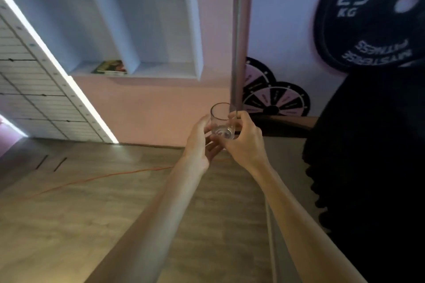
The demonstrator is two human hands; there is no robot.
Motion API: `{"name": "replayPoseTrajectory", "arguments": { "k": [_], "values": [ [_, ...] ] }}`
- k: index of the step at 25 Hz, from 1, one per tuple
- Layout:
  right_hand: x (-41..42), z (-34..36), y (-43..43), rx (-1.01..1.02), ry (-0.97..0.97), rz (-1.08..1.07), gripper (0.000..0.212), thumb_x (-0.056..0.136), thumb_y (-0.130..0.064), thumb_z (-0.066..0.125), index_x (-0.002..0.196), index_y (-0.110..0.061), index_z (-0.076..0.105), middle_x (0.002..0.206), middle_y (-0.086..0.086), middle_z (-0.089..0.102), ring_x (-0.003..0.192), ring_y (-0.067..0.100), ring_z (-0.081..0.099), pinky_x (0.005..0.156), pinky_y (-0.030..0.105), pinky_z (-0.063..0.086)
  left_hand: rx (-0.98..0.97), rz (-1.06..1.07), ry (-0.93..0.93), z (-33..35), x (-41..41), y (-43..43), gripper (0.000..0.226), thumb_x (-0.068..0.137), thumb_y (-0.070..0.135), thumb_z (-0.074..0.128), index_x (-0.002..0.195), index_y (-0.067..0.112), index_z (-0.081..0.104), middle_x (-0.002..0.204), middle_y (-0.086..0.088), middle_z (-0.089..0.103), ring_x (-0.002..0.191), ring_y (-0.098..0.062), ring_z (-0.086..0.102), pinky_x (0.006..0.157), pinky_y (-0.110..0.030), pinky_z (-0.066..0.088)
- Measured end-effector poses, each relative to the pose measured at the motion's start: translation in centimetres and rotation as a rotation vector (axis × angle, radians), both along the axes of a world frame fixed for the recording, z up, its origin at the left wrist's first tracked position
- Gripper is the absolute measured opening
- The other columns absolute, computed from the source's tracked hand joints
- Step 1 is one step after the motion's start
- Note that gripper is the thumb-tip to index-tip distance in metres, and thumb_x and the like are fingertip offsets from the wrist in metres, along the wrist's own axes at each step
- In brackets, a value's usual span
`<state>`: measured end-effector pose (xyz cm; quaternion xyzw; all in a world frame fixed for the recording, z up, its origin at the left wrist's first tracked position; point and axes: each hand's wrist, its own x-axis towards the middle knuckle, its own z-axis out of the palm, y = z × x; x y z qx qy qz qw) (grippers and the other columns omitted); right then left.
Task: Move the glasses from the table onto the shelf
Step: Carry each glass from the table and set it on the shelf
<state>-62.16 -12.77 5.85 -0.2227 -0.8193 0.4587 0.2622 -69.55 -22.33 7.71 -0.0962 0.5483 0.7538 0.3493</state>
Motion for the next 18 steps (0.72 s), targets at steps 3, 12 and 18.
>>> {"name": "replayPoseTrajectory", "arguments": {
  "k": [3,12,18],
  "values": [
    [-5.9,0.7,-6.2,-0.011,-0.017,0.092,0.064,0.069,-0.047,0.091,0.119,-0.024,0.058,0.101,-0.018,0.067,0.092,0.007,0.071,0.086,0.04,0.061,0.036,0.054,-0.001,0.7,-4.8,-7.4,0.04,0.09,0.045,0.067,0.106,0.008,0.067,0.08,-0.008,0.065,0.063,-0.018,0.064,0.062,-0.031,0.057],
    [-22.3,3.1,-21.0,0.059,-0.019,0.35,0.058,0.073,-0.044,0.089,0.118,-0.024,0.059,0.11,-0.009,0.069,0.096,0.005,0.067,0.074,0.008,0.045,0.08,0.251,0.042,2.8,-18.4,-24.2,0.049,0.087,0.047,0.072,0.111,0.005,0.066,0.089,-0.01,0.065,0.074,-0.023,0.066,0.071,-0.036,0.059],
    [-33.0,3.8,-23.6,0.045,0.0,0.465,0.058,0.075,-0.043,0.088,0.121,-0.022,0.06,0.11,-0.007,0.069,0.097,0.007,0.066,0.073,0.006,0.044,0.055,0.351,0.084,3.5,-27.7,-27.3,0.058,0.084,0.05,0.074,0.12,0.005,0.065,0.098,-0.012,0.068,0.081,-0.024,0.071,0.066,-0.034,0.058]
  ]
}}
